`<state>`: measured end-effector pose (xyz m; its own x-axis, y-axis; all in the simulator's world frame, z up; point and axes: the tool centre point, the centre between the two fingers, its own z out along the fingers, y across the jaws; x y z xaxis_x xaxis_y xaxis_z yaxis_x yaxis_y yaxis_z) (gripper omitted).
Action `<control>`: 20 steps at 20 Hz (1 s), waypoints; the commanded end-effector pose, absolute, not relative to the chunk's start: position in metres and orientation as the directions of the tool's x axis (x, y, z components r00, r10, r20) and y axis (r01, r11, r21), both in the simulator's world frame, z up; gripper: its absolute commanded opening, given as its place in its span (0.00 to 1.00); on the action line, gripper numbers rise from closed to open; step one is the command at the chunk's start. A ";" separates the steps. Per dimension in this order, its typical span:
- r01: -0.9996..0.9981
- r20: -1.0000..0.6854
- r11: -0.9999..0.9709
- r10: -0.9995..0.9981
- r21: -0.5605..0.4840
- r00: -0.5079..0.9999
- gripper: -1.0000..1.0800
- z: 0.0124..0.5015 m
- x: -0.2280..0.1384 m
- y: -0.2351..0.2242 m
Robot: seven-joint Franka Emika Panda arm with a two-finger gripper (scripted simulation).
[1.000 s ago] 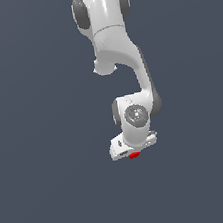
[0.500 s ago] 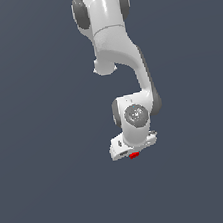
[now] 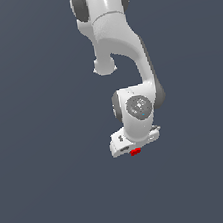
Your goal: Pick up the red cube and move it to a goal position.
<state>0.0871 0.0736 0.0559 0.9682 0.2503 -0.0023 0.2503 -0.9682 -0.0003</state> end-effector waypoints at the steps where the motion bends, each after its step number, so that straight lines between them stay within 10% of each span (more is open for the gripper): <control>1: 0.251 0.000 -0.968 0.251 0.000 0.968 0.00 0.077 0.087 0.076; 20: 0.251 0.000 -0.968 0.251 0.000 0.968 0.00 0.240 0.088 0.098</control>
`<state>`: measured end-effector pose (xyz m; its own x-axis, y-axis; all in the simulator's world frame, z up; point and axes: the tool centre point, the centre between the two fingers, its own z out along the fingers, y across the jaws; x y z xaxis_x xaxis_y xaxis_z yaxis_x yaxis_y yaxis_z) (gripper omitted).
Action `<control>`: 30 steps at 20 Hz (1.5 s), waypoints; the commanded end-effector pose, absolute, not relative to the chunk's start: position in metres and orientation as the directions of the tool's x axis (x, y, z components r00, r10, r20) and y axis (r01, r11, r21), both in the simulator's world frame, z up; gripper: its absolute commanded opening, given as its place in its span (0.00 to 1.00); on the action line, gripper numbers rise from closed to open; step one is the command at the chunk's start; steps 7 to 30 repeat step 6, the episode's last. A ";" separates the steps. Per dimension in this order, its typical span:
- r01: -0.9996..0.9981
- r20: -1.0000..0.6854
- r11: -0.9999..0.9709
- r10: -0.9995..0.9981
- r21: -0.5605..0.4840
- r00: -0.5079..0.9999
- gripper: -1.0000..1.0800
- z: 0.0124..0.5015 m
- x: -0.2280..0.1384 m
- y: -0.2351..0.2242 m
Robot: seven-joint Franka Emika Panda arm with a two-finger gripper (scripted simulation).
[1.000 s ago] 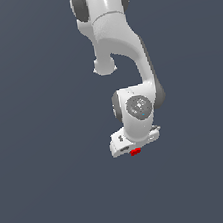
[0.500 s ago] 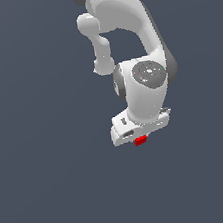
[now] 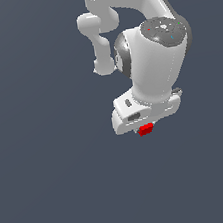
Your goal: Pick up the red cube and move it to a goal position.
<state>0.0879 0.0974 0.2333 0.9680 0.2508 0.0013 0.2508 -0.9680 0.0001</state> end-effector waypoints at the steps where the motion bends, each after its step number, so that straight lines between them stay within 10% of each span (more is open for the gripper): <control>1: 0.251 0.000 -0.968 0.251 0.000 0.968 0.00 0.243 0.088 0.099; 30: 0.251 0.000 -0.968 0.251 0.000 0.968 0.00 0.247 0.090 0.099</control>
